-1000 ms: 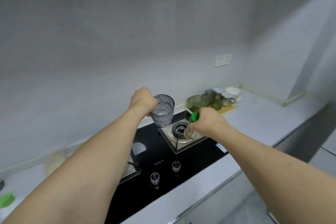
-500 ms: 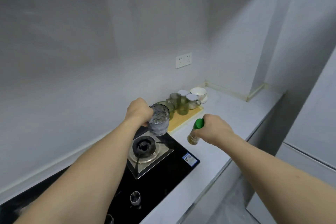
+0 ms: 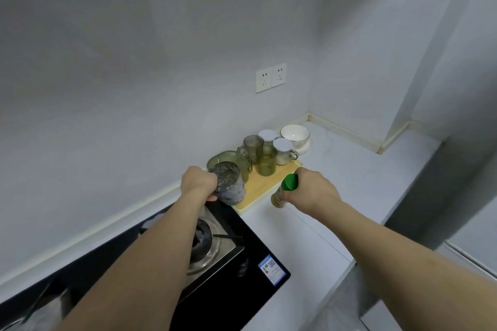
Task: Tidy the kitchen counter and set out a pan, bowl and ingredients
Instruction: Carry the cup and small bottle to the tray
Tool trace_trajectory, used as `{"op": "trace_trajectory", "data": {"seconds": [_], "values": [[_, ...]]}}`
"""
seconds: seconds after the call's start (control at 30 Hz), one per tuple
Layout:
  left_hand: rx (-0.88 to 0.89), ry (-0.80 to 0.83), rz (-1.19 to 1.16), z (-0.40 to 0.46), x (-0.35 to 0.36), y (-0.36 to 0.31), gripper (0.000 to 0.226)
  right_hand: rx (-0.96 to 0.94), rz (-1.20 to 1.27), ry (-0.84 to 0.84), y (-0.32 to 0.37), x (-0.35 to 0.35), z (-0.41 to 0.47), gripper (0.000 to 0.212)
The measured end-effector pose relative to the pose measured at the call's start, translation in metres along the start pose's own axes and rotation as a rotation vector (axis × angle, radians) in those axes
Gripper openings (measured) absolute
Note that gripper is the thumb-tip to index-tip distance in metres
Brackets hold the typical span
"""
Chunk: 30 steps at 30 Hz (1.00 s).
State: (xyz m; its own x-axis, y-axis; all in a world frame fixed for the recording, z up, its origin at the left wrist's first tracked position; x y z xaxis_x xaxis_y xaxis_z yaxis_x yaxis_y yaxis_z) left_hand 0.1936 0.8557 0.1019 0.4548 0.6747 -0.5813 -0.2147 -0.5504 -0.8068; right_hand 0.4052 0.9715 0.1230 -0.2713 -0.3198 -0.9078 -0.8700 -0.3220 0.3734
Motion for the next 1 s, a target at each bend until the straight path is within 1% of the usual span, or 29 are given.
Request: {"op": "trace_trajectory", "data": {"seconds": [0.17, 0.27, 0.33, 0.4, 0.53, 0.67, 0.87, 1.0], "values": [[-0.082, -0.078, -0.145, 0.019, 0.029, 0.006, 0.005, -0.038, 0.02, 0.046, 0.002, 0.007, 0.039, 0.036], [-0.128, -0.081, -0.214, 0.026, 0.047, 0.014, 0.007, -0.083, 0.019, 0.071, 0.002, 0.012, 0.065, 0.038], [-0.157, -0.086, -0.225, 0.031, 0.059, 0.017, 0.012, -0.111, 0.009, 0.082, 0.0, 0.015, 0.084, 0.04], [-0.173, -0.103, -0.229, 0.036, 0.072, 0.015, 0.012, -0.134, 0.021, 0.114, -0.003, 0.019, 0.105, 0.04], [-0.203, -0.159, -0.196, 0.05, 0.094, 0.016, 0.019, -0.173, 0.044, 0.168, -0.012, 0.027, 0.144, 0.037], [-0.202, -0.227, -0.146, 0.069, 0.116, 0.032, 0.021, -0.224, 0.051, 0.196, -0.018, 0.042, 0.176, 0.036], [-0.217, -0.267, -0.014, 0.076, 0.144, 0.048, 0.021, -0.321, 0.038, 0.234, -0.02, 0.062, 0.216, 0.035], [-0.232, -0.278, 0.033, 0.082, 0.154, 0.062, 0.021, -0.358, 0.032, 0.245, -0.021, 0.074, 0.231, 0.034]]}}
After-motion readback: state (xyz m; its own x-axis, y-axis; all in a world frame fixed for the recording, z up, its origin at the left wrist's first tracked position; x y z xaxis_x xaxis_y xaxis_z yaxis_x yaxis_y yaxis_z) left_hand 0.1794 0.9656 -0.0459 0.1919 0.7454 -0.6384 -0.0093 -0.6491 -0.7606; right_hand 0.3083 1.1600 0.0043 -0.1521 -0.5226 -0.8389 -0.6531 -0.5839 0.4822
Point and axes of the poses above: each hand's wrist, its own z-axis towards the middle knuckle, its own x-axis out of the palm, y = z × x, the point moved 1 cm from there along z, towards the middle knuckle, and after that the axes turned 11 degrees about x, right-handed, at the moved point
